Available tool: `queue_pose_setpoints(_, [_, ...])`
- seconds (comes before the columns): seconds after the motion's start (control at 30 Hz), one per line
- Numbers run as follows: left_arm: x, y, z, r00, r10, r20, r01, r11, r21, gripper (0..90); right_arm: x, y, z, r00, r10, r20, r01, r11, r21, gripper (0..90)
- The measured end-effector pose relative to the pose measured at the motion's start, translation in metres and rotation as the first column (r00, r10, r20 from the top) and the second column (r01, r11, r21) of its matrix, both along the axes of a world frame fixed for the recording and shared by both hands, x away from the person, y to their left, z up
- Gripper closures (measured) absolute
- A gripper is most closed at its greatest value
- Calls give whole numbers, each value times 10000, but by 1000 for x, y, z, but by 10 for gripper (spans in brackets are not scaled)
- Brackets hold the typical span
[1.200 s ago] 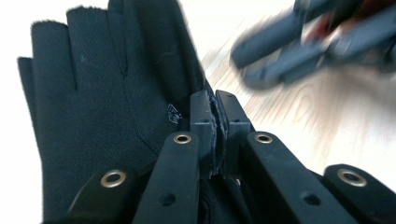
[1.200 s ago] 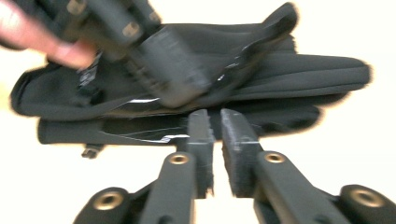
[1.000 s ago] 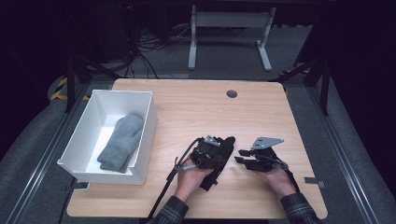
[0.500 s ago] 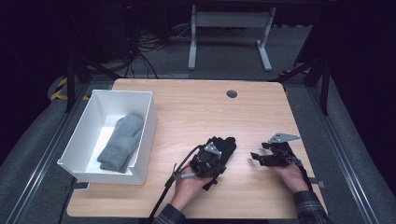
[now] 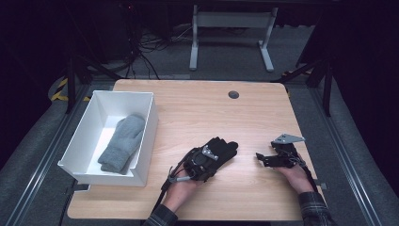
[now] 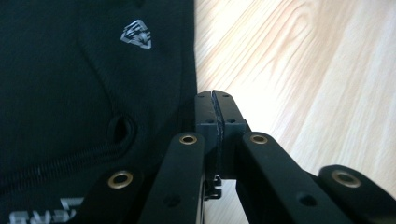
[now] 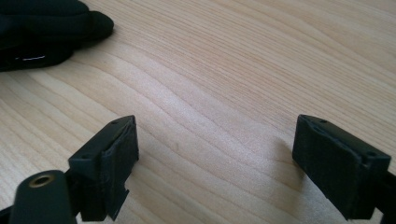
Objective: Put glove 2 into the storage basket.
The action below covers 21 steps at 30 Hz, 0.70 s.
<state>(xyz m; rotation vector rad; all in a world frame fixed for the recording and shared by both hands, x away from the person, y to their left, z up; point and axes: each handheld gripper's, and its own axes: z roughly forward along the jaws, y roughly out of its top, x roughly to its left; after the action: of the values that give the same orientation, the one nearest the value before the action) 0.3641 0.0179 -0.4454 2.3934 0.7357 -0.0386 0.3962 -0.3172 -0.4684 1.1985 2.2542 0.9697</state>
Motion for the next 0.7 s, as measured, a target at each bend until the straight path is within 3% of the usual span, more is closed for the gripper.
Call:
queue_pose_setpoints(0.2, [4, 20, 2, 9998, 82, 175, -87, 9995, 313, 899, 0, 1, 0, 10000, 62, -38, -62, 10000, -77, 123])
queue_pose_setpoints(0.43, [6, 28, 13, 9982, -183, 569, 179, 9998, 64, 891, 0, 1, 0, 10000, 35, -52, -35, 10000, -69, 115])
queue_pose_setpoints(0.6, [19, 32, 34, 9919, -370, 1217, 404, 9989, -251, 734, 1, 1, 0, 10000, -51, -86, 50, 10000, -81, 100])
queue_pose_setpoints(0.7, [25, 32, 39, 9876, -435, 1509, 482, 9985, -274, 658, 1, 1, 0, 9999, -53, -86, 52, 10000, -81, 99])
